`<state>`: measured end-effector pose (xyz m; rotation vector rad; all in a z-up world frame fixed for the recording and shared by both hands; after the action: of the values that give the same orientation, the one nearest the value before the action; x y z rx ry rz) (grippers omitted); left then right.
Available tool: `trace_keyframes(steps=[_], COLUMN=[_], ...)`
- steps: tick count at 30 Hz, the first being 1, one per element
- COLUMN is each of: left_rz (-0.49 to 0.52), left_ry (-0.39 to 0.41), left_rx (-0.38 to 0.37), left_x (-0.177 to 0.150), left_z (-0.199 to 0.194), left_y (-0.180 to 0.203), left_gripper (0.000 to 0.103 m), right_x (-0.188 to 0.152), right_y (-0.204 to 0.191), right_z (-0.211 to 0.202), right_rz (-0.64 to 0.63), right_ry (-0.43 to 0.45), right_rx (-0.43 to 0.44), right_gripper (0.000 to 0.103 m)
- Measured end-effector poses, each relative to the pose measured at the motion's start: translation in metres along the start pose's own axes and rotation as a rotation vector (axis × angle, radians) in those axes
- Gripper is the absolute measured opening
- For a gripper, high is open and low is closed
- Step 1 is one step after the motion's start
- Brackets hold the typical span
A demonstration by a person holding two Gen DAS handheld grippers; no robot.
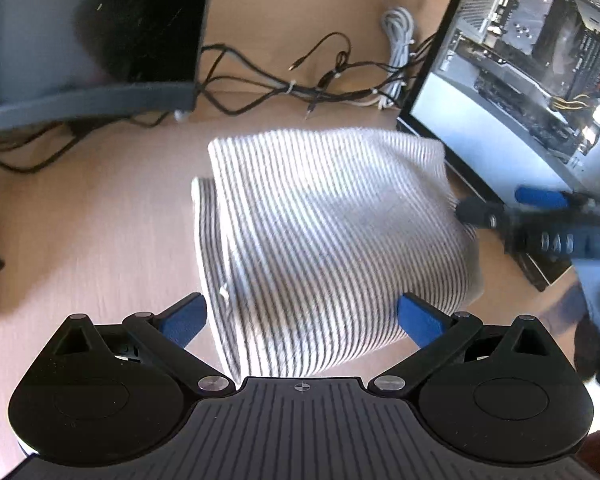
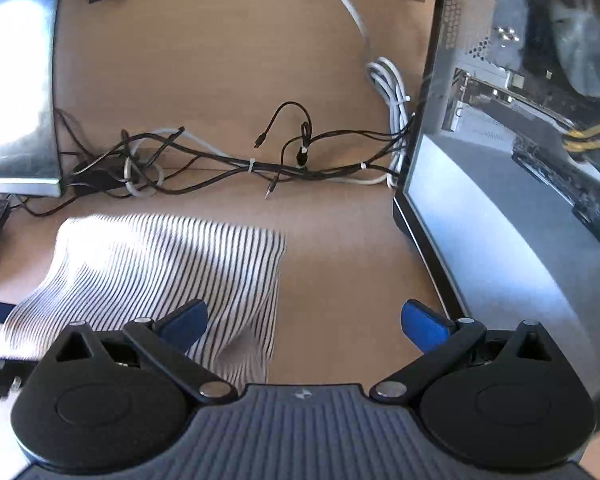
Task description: Fold clothes
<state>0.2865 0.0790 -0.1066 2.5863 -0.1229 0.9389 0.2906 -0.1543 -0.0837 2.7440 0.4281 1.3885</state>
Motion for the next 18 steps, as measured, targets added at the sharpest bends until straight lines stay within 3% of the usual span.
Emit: trace_keyframes(steps=[6, 10, 12, 14, 16, 18], left_rz=[-0.029, 0.046, 0.096, 0.138, 0.161, 0.175], left_ry=[-0.016, 0.098, 0.188, 0.243, 0.229, 0.207], left_rx=[0.001, 0.021, -0.019, -0.105, -0.203, -0.241], left_x=[-0.002, 0.012, 0.022, 0.033, 0.042, 0.048], left_z=[0.001, -0.026, -0.042, -0.050, -0.041, -0.022], left_y=[-0.001, 0.012, 0.022, 0.032, 0.043, 0.048], left_gripper=[0.103, 0.103, 0.103, 0.103, 0.103, 0.103], right_x=[-0.012, -0.008, -0.005, 0.000, 0.006, 0.009], right_y=[0.000, 0.004, 0.008, 0.013, 0.021, 0.031], right_z=[0.024, 0.022, 0.019, 0.020, 0.023, 0.023], right_rz=[-0.008, -0.048, -0.042, -0.029, 0.003, 0.041], right_ry=[-0.045, -0.028, -0.016, -0.002, 0.001, 0.003], right_rx=[0.004, 0.017, 0.032, 0.051, 0.067, 0.061], right_gripper=[0.103, 0.103, 0.103, 0.103, 0.103, 0.103])
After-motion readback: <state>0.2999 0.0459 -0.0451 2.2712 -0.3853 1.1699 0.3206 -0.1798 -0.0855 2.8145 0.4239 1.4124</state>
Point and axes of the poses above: each gripper's, at about its wrist camera, not at the fingertips, and z roughly the way its jaws point, y to its right, x to its top, the point moved 1 cm from there along z, roughly the way its jaws point, and after that the axes turned 5 degrees about -z, right-handed, at the moved point
